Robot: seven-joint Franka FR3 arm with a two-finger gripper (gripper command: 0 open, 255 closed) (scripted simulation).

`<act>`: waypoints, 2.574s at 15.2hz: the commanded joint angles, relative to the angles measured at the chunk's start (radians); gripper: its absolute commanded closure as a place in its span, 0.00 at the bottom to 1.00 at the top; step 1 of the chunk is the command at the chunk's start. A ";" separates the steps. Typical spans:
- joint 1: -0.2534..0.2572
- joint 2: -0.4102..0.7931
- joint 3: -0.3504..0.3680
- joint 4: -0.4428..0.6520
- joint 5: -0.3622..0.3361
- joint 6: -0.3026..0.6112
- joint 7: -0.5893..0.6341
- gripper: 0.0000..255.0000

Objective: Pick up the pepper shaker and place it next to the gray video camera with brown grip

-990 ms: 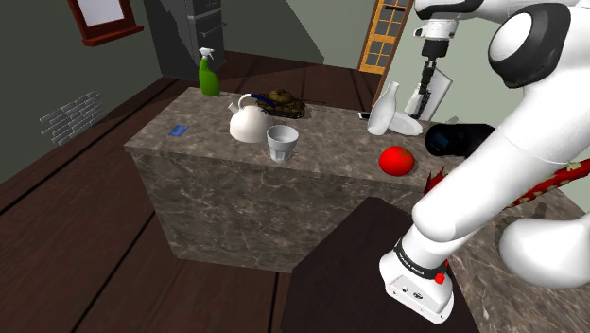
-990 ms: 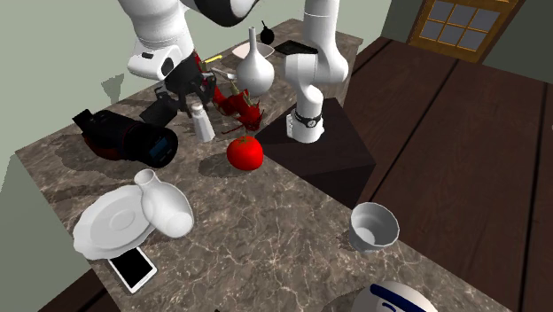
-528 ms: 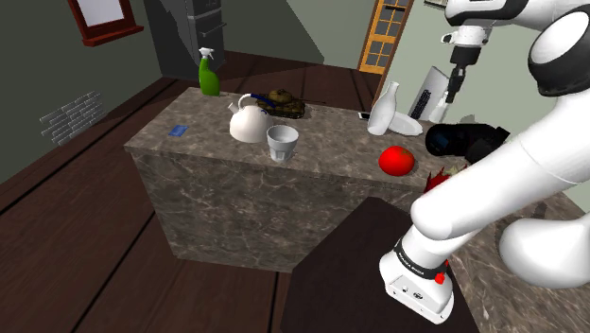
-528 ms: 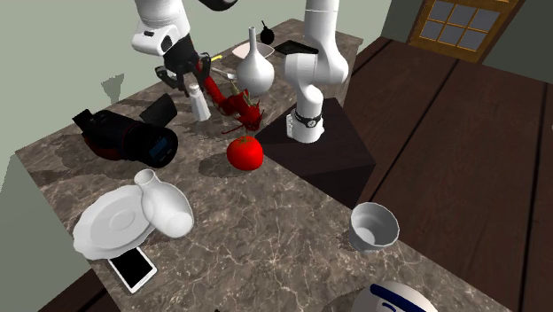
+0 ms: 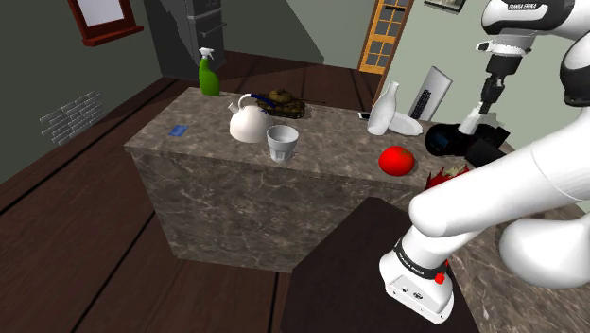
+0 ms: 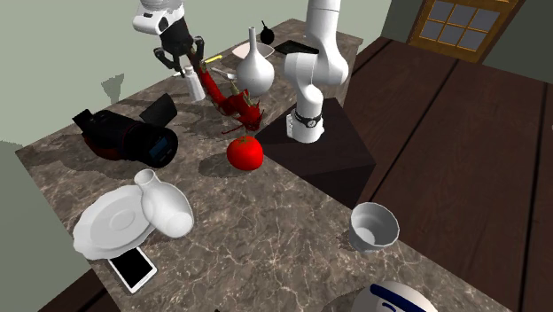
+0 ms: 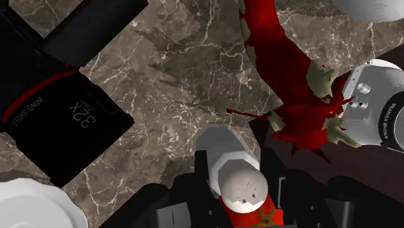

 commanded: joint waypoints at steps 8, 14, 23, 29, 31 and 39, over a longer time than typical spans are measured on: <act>-0.018 -0.027 -0.028 -0.121 -0.031 0.102 0.002 1.00; -0.021 -0.022 -0.049 -0.195 -0.041 0.181 0.013 1.00; -0.021 0.004 -0.087 -0.293 -0.052 0.304 0.025 1.00; -0.017 0.036 -0.117 -0.350 -0.054 0.392 0.027 1.00; -0.015 0.049 -0.128 -0.368 -0.053 0.422 0.027 1.00; 0.000 0.119 -0.176 -0.431 -0.039 0.549 0.019 1.00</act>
